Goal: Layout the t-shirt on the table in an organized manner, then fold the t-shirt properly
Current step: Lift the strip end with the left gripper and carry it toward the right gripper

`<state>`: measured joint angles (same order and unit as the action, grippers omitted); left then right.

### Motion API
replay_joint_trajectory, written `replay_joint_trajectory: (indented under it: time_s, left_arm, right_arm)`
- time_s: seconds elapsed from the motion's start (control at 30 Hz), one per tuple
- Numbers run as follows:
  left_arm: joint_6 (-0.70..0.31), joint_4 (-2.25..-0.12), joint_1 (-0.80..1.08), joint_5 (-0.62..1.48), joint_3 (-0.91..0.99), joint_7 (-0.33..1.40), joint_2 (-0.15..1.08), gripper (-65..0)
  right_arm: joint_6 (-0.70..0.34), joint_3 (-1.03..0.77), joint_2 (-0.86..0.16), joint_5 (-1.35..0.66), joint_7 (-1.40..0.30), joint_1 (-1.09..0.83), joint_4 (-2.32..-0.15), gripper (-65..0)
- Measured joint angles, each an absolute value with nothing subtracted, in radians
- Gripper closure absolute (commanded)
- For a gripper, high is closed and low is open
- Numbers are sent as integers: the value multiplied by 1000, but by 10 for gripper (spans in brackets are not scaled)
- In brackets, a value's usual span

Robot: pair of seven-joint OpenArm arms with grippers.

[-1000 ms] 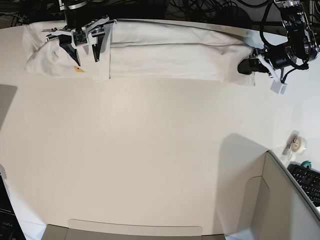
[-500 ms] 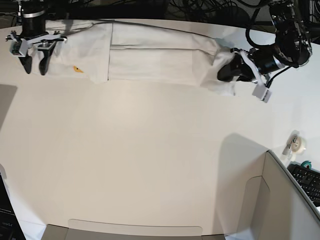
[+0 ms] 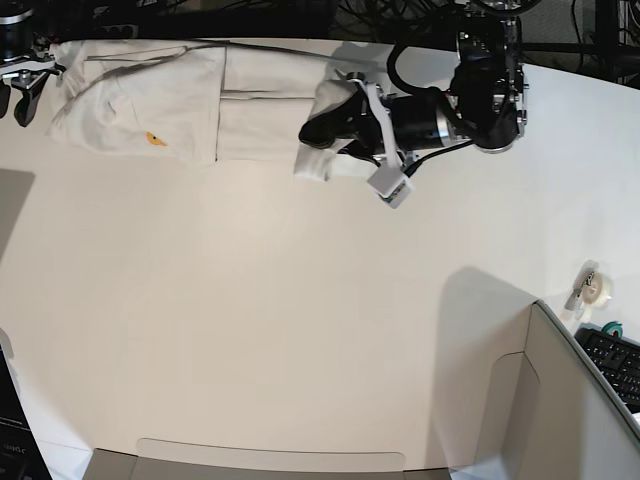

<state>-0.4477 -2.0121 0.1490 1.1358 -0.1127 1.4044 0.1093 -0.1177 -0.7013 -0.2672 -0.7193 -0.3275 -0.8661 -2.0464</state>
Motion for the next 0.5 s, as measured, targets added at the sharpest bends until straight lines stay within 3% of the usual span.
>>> replay_joint_trajectory:
  time_s: [0.27, 0.5]
  left_arm:
    - [-447, -1951, 78, 1036, -224, 1409, 36, 0]
    - [-446, -1889, 59, 1001, -265, 1396, 45, 0]
  right_arm:
    - [-246, -920, -162, -733, -522, -804, -2046, -279]
    - [-384, -1113, -93, -727, -797, -669, -2045, -279]
